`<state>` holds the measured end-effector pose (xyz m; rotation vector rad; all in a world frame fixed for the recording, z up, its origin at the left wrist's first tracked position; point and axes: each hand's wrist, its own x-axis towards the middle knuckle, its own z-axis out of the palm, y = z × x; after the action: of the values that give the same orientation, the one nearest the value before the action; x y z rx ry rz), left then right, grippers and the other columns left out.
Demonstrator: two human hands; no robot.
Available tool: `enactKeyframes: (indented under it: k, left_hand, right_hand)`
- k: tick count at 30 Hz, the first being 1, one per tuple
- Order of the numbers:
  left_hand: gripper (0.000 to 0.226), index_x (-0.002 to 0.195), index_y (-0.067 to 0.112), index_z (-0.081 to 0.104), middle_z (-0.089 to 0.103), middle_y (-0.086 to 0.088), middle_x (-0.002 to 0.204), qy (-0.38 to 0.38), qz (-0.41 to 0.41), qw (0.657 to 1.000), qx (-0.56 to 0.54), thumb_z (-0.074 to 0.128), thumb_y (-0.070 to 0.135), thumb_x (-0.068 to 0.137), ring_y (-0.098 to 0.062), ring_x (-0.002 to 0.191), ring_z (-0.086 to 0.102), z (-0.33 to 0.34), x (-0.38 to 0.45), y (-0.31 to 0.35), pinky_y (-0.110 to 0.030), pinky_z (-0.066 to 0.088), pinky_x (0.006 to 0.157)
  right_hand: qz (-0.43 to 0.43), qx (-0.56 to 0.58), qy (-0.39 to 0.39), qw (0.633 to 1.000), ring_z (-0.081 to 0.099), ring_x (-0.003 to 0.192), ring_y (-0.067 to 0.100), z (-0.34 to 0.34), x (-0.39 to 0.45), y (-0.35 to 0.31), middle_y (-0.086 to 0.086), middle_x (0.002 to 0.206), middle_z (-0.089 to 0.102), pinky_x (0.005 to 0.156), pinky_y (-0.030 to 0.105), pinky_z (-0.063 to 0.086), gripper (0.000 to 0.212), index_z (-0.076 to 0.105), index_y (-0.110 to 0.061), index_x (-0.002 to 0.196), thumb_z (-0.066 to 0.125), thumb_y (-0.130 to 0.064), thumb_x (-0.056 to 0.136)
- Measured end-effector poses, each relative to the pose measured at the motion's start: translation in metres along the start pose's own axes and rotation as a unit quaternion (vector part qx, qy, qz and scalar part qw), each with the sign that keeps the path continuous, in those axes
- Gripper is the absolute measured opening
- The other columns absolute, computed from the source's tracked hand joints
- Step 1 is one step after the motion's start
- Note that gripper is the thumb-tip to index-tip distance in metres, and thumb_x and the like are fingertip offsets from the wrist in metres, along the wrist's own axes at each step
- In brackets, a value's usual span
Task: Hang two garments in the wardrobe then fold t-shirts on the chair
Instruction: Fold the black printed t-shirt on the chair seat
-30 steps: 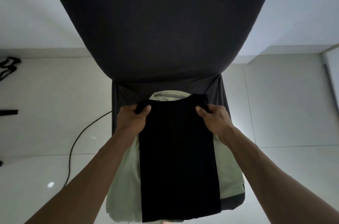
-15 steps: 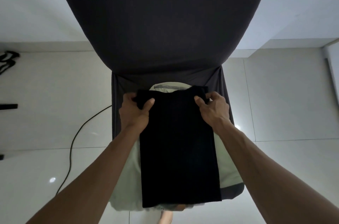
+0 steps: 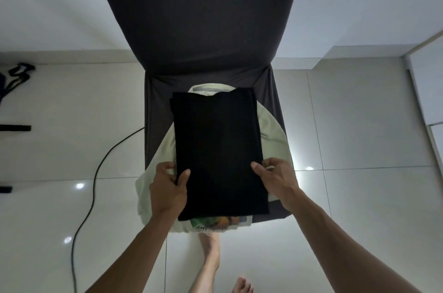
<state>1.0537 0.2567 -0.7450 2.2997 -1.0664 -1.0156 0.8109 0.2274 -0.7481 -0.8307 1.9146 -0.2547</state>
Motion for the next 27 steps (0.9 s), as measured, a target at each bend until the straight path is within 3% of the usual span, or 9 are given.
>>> enactKeyframes:
  k: [3, 6, 10, 12, 16, 19, 23, 27]
  left_hand:
    - [0.038, 0.114, 0.011, 0.053, 0.063, -0.001, 0.082, -0.020, -0.028, 0.999, -0.003, 0.071, 0.034, 0.090, -0.025, 0.083, 0.065, 0.001, -0.024, -0.025, -0.032, 0.049, 0.073]
    - [0.035, 0.112, 0.009, 0.055, 0.063, 0.002, 0.083, -0.042, -0.046, 0.998, -0.015, 0.072, 0.031, 0.089, -0.026, 0.086, 0.065, 0.001, -0.046, -0.046, -0.033, 0.050, 0.074]
    - [0.035, 0.113, 0.006, 0.056, 0.064, -0.004, 0.087, -0.011, -0.037, 0.999, -0.009, 0.073, 0.025, 0.089, -0.027, 0.085, 0.062, 0.003, -0.058, -0.052, -0.033, 0.049, 0.075]
    - [0.039, 0.115, 0.005, 0.055, 0.064, -0.005, 0.090, 0.001, -0.034, 0.999, -0.005, 0.076, 0.023, 0.087, -0.030, 0.088, 0.064, 0.008, -0.059, -0.052, -0.037, 0.052, 0.078]
    - [0.049, 0.117, 0.003, 0.051, 0.069, -0.013, 0.096, 0.008, -0.026, 1.000, 0.012, 0.081, 0.020, 0.082, -0.033, 0.093, 0.065, 0.017, -0.058, -0.057, -0.033, 0.048, 0.077]
    - [0.058, 0.119, 0.002, 0.048, 0.064, -0.015, 0.105, 0.027, 0.000, 0.999, 0.027, 0.083, 0.026, 0.078, -0.027, 0.089, 0.061, 0.021, -0.067, -0.053, -0.031, 0.048, 0.072]
    - [0.050, 0.116, 0.009, 0.055, 0.056, -0.007, 0.106, 0.092, 0.087, 0.989, 0.073, 0.075, 0.040, 0.083, -0.020, 0.092, 0.052, 0.026, -0.090, -0.037, -0.034, 0.049, 0.073]
    - [0.033, 0.096, 0.014, 0.066, 0.063, 0.003, 0.083, -0.014, 0.135, 0.990, 0.048, 0.069, 0.047, 0.088, -0.009, 0.073, 0.059, 0.035, -0.080, 0.007, -0.020, 0.046, 0.063]
  right_hand:
    - [0.008, -0.012, -0.023, 1.000, 0.066, 0.071, 0.023, 0.001, -0.021, 0.029, 0.007, 0.074, 0.069, 0.065, 0.035, 0.054, 0.036, 0.063, -0.014, 0.071, 0.073, -0.043, 0.089]
    - [-0.001, -0.030, -0.017, 0.999, 0.055, 0.062, 0.016, 0.002, -0.038, 0.051, 0.004, 0.068, 0.062, 0.054, 0.025, 0.041, 0.037, 0.063, -0.009, 0.069, 0.071, -0.039, 0.091]
    - [-0.011, -0.001, 0.040, 0.999, 0.061, 0.078, 0.019, 0.008, -0.052, 0.060, 0.000, 0.082, 0.063, 0.065, 0.028, 0.048, 0.024, 0.061, -0.012, 0.091, 0.072, -0.034, 0.090]
    - [-0.002, 0.017, 0.077, 0.997, 0.059, 0.085, 0.024, 0.013, -0.056, 0.059, 0.001, 0.089, 0.056, 0.070, 0.031, 0.047, 0.028, 0.055, -0.012, 0.103, 0.073, -0.030, 0.090]
    - [0.031, 0.011, 0.104, 0.994, 0.053, 0.069, 0.017, 0.020, -0.057, 0.057, 0.000, 0.080, 0.051, 0.065, 0.027, 0.044, 0.029, 0.057, -0.003, 0.101, 0.071, -0.027, 0.091]
    - [0.050, -0.010, 0.078, 0.996, 0.050, 0.060, 0.013, 0.022, -0.057, 0.054, 0.003, 0.075, 0.053, 0.049, 0.022, 0.036, 0.028, 0.065, 0.000, 0.093, 0.065, -0.028, 0.095]
    - [0.051, 0.009, 0.080, 0.995, 0.052, 0.063, 0.014, 0.025, -0.066, 0.051, 0.005, 0.077, 0.059, 0.049, 0.022, 0.035, 0.022, 0.063, -0.007, 0.084, 0.066, -0.027, 0.093]
    - [-0.033, 0.045, 0.091, 0.994, 0.059, 0.072, 0.009, 0.033, -0.086, 0.048, 0.000, 0.087, 0.067, 0.055, 0.020, 0.041, 0.011, 0.061, -0.017, 0.093, 0.068, -0.026, 0.092]
